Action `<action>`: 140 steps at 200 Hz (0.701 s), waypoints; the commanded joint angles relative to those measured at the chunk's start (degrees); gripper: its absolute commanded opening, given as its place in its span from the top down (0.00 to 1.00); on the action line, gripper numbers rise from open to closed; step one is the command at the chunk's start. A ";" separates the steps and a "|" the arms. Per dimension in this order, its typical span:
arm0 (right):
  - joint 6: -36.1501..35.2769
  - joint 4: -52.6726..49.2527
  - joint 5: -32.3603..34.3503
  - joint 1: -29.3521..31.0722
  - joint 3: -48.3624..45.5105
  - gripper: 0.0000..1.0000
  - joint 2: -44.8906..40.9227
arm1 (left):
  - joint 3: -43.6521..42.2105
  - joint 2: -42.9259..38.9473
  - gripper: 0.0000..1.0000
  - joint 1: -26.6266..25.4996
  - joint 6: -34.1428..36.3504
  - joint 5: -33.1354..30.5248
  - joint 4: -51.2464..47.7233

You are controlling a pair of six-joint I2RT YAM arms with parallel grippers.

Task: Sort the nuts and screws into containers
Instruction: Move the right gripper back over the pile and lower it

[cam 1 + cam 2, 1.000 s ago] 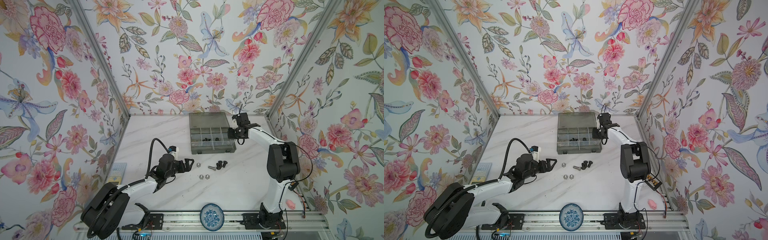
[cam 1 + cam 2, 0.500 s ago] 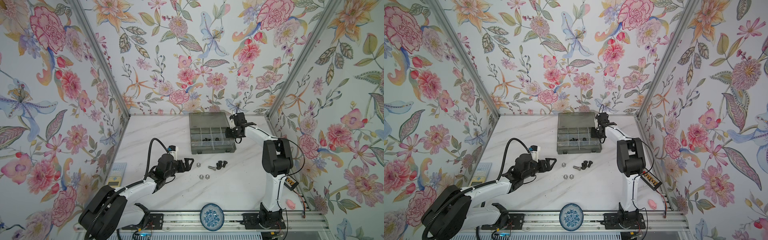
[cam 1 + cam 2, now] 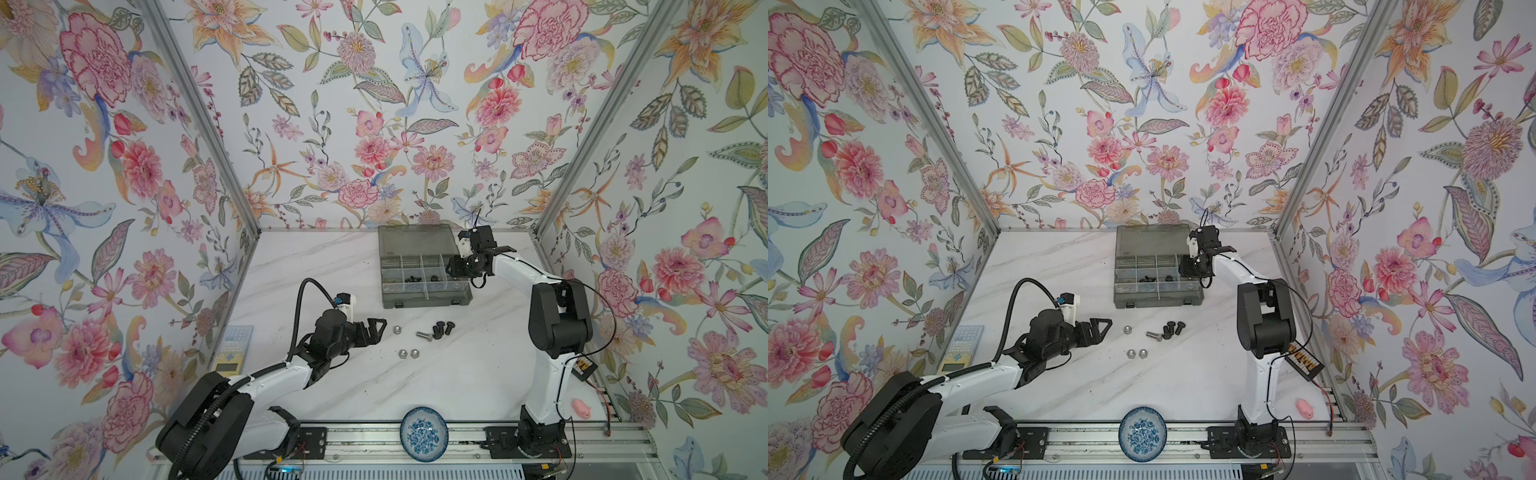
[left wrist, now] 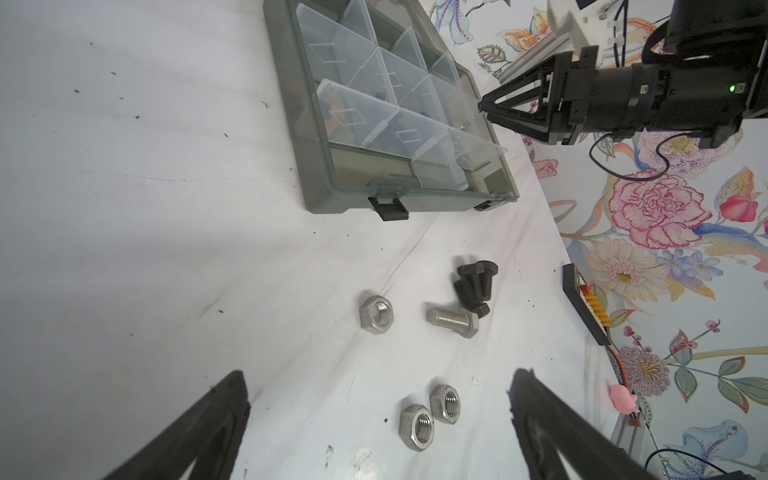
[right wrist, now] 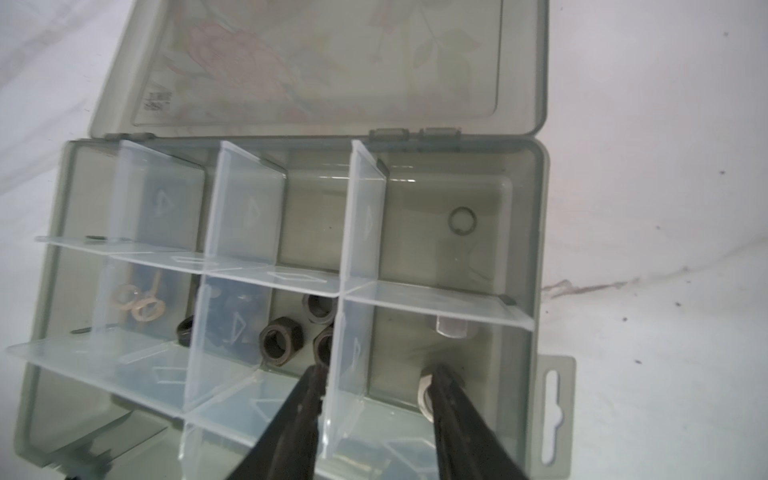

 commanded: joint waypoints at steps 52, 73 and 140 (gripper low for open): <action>-2.17 5.30 -11.23 4.56 -15.29 0.49 -17.44 | -1.67 -2.86 0.01 1.99 -0.24 -0.54 -1.57; -2.44 5.29 -10.86 8.16 -18.74 0.47 -20.29 | -1.68 -2.62 0.01 2.17 -0.25 -0.24 -1.44; 4.60 12.97 -7.42 18.72 -28.63 0.39 -23.43 | -1.96 -2.65 0.01 2.28 -0.71 -0.41 -1.32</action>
